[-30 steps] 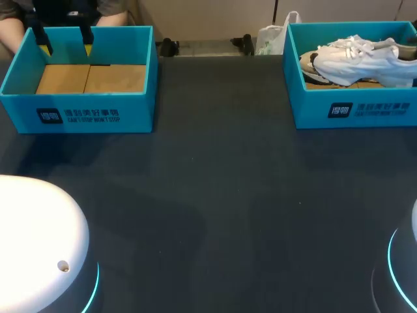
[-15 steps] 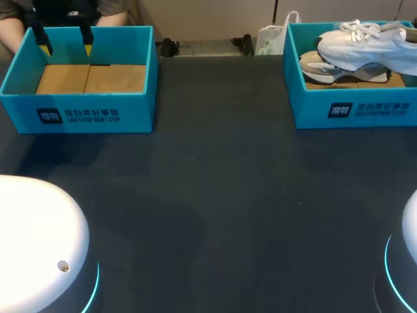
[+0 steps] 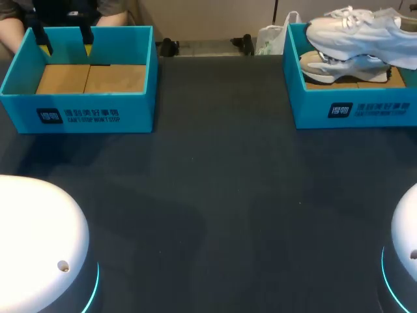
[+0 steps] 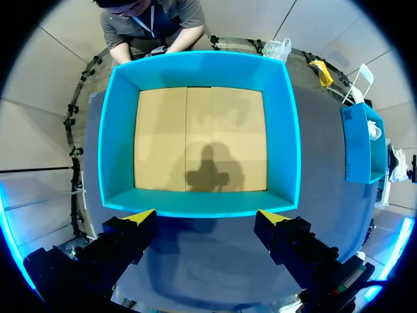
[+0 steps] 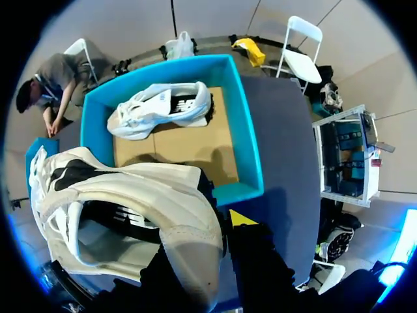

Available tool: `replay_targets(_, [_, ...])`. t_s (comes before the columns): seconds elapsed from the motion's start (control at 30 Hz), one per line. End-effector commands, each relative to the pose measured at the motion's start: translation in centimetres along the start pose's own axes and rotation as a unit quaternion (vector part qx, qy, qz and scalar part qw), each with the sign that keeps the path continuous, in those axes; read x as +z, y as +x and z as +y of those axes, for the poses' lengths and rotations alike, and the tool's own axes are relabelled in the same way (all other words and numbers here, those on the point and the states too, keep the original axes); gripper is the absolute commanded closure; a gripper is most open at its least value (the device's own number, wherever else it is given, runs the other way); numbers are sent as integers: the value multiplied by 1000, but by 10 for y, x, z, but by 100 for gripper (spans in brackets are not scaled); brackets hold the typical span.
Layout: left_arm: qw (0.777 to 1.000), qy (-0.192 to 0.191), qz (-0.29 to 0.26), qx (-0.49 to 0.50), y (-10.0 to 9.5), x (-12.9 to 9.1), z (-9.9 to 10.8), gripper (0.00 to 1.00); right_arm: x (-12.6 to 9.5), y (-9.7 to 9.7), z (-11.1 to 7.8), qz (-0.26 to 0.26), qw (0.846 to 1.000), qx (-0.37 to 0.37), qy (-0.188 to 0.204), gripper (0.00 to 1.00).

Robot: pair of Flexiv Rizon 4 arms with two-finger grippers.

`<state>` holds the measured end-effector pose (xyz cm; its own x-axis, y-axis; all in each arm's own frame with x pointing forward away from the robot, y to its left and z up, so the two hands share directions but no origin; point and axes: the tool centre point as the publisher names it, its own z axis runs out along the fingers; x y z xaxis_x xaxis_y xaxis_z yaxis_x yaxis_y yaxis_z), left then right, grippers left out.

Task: Take the shoe out of the shoebox, open the shoe tongue, remove and reinsert the insole, then place the shoe into the shoebox

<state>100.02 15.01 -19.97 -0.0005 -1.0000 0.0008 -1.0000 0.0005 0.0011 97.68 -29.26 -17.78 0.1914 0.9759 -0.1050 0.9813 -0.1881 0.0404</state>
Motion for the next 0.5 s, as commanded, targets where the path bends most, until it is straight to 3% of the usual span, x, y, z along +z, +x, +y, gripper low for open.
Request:
replay_targets(0.03, [1000,0,0,0,0,0,0,0,-20,16,-56,-10,999,7,-31,100])
replay_targets(0.3, [1000,0,0,0,0,0,0,0,-22,60,-109,-10,999,16,-28,100])
replay_targets(0.5, [1000,0,0,0,0,0,0,0,-23,86,-137,-6,999,30,-18,100])
